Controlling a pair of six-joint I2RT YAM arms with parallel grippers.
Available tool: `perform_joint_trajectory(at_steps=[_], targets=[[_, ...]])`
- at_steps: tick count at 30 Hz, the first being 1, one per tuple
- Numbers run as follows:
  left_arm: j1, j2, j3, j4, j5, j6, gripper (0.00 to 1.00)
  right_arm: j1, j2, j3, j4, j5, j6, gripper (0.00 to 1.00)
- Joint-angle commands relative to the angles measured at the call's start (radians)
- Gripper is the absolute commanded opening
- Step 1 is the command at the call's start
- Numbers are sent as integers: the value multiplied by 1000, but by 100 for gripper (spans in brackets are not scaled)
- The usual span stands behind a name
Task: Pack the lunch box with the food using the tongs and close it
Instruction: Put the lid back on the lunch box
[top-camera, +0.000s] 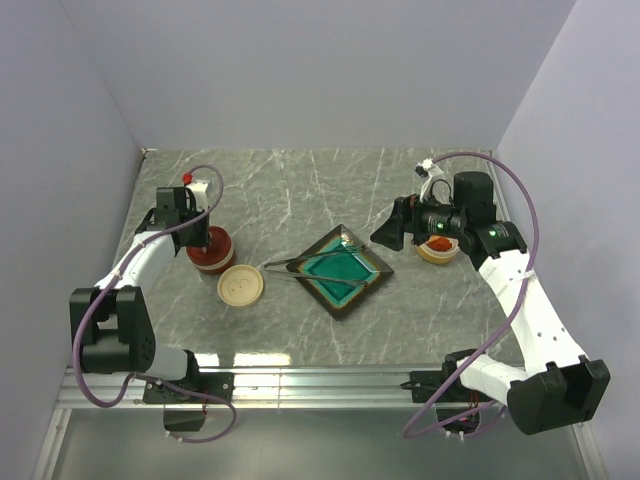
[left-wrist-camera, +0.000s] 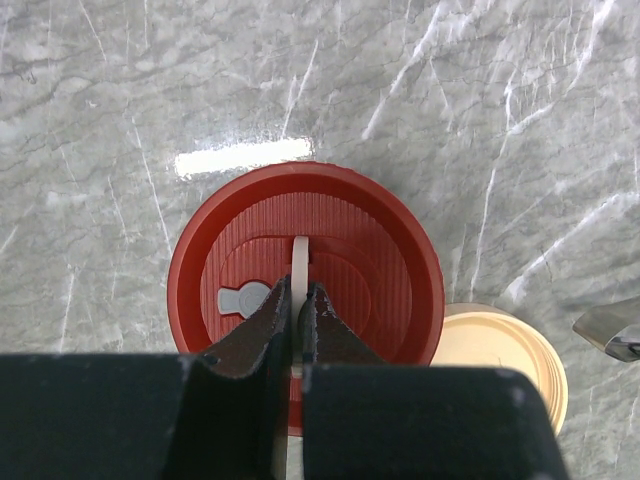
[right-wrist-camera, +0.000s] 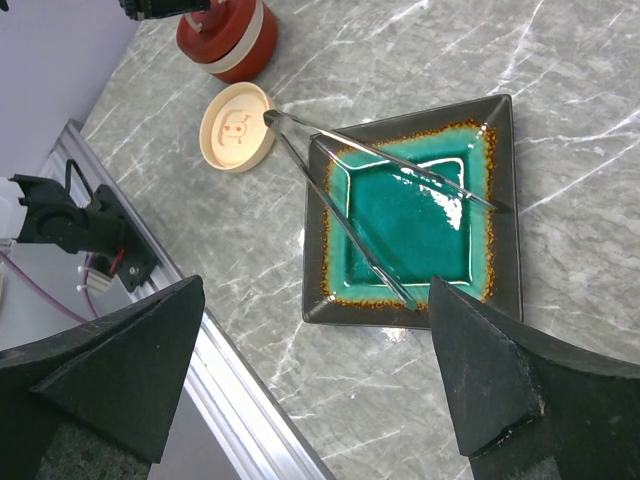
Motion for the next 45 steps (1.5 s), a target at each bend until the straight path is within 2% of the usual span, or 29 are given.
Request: perform_joint_trajectory(at_steps=[1, 27, 28, 38, 45], targets=[[2, 2, -8, 34, 1, 9, 0, -6, 0, 2, 19, 1, -5, 100], [-26, -102, -74, 53, -50, 26, 0, -6, 0, -10, 26, -8, 4, 100], [-52, -101, -82, 54, -52, 31, 0, -6, 0, -10, 27, -9, 3, 100], [-61, -12, -122, 64, -56, 49, 0, -6, 4, -12, 24, -3, 1, 100], [-63, 42, -105, 7, -33, 89, 3, -6, 7, -15, 24, -3, 1, 100]])
